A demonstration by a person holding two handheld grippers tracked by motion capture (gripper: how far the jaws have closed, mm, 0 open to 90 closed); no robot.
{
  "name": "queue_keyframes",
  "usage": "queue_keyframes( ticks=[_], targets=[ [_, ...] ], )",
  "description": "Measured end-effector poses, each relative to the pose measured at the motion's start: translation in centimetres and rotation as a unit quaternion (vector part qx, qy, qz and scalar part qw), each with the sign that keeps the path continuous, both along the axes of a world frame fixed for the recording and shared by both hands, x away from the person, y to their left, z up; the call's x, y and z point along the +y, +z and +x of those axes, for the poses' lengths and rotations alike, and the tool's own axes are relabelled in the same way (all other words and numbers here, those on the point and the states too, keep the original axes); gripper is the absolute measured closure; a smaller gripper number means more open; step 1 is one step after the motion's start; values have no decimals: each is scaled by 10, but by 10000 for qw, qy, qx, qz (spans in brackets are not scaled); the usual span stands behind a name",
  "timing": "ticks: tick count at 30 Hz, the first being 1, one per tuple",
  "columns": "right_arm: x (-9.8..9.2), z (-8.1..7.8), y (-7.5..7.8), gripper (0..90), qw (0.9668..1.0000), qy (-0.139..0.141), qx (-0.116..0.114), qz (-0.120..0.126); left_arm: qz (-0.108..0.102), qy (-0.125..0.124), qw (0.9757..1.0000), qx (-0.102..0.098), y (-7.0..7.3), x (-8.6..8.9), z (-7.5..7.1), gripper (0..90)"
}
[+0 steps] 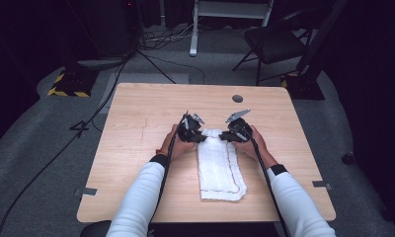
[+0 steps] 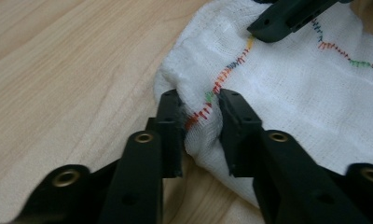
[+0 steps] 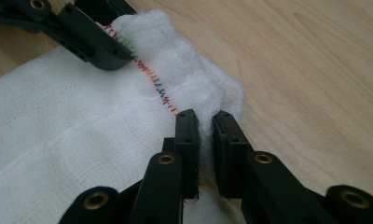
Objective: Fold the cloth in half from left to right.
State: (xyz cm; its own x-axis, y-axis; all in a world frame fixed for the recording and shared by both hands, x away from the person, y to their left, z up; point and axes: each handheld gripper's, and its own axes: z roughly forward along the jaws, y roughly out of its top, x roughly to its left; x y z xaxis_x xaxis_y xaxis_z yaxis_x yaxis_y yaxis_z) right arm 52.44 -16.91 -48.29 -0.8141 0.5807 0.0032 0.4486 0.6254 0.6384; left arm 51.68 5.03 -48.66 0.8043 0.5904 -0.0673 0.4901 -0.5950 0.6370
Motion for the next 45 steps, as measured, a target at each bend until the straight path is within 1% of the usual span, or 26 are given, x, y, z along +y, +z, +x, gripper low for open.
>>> queue_keyframes(
  ticks=[2,4,7,9,11,14,15,17,18,20,21,22,23,24,27,28,29,31,33,34,35,38,39,41,42,45],
  targets=[
    [0,-1,1,826,9999,-41,-129,-37,126,44,9999,-77,2,-4,1,770],
    [0,-1,2,830,9995,-135,-264,-53,179,68,9997,-135,4,-6,3,780],
    [-1,-2,5,833,9987,-254,-437,-47,162,155,9994,-262,7,-8,6,782],
    [-2,-2,8,833,9979,-282,-580,-27,74,253,9988,-421,14,-9,9,782],
    [-5,-1,14,834,9970,-332,-697,20,84,258,9983,-510,20,-11,10,782],
    [-6,1,24,835,9954,-395,-876,-21,118,282,9974,-651,31,-15,14,782],
    [-7,2,29,835,9946,-420,-953,8,121,277,9973,-671,33,-15,14,782],
    [-9,3,37,835,9936,-468,-1023,101,67,283,9968,-744,41,-15,17,782],
    [-10,3,42,835,9927,-503,-1081,165,79,276,9965,-784,43,-14,17,781],
    [-11,3,48,836,9919,-504,-1145,201,160,261,9956,-883,49,-15,19,781],
    [-10,3,51,836,9914,-498,-1191,199,180,246,9955,-894,52,-15,20,781],
    [-10,3,54,836,9907,-506,-1249,180,124,263,9953,-926,56,-14,20,780],
    [-9,3,58,836,9898,-520,-1311,184,122,255,9948,-979,59,-14,21,780],
    [-9,2,60,836,9893,-507,-1353,200,89,249,9948,-979,61,-12,21,780],
    [-10,1,66,837,9890,-475,-1377,271,-5,180,9947,-1010,67,-8,19,780],
    [-10,0,68,837,9889,-445,-1386,288,-73,166,9948,-998,67,-7,18,779],
    [-10,-2,69,837,9888,-433,-1391,312,-29,115,9947,-1019,69,-6,16,779],
    [-11,-4,71,837,9892,-373,-1362,381,-100,84,9945,-1036,70,-4,13,780],
    [-11,-9,73,837,9892,-325,-1362,426,-112,28,9946,-1029,72,-2,9,779],
    [-12,-11,74,837,9895,-260,-1337,478,-75,-32,9945,-1046,73,-1,7,780],
    [-12,-14,74,837,9899,-222,-1307,503,-112,-49,9943,-1056,73,0,5,779],
    [-15,-23,77,837,9898,-68,-1292,605,-157,-214,9941,-1052,74,3,-3,774],
    [-16,-25,77,837,9896,-32,-1294,629,-207,-318,9939,-1038,74,5,-7,771],
    [-18,-32,78,837,9897,82,-1275,639,-175,-456,9930,-1078,75,6,-15,760],
    [-20,-35,78,837,9899,128,-1242,673,-185,-502,9924,-1109,75,7,-18,752],
    [-24,-42,77,836,9898,268,-1177,751,-237,-619,9920,-1077,74,10,-26,757]
  ],
)
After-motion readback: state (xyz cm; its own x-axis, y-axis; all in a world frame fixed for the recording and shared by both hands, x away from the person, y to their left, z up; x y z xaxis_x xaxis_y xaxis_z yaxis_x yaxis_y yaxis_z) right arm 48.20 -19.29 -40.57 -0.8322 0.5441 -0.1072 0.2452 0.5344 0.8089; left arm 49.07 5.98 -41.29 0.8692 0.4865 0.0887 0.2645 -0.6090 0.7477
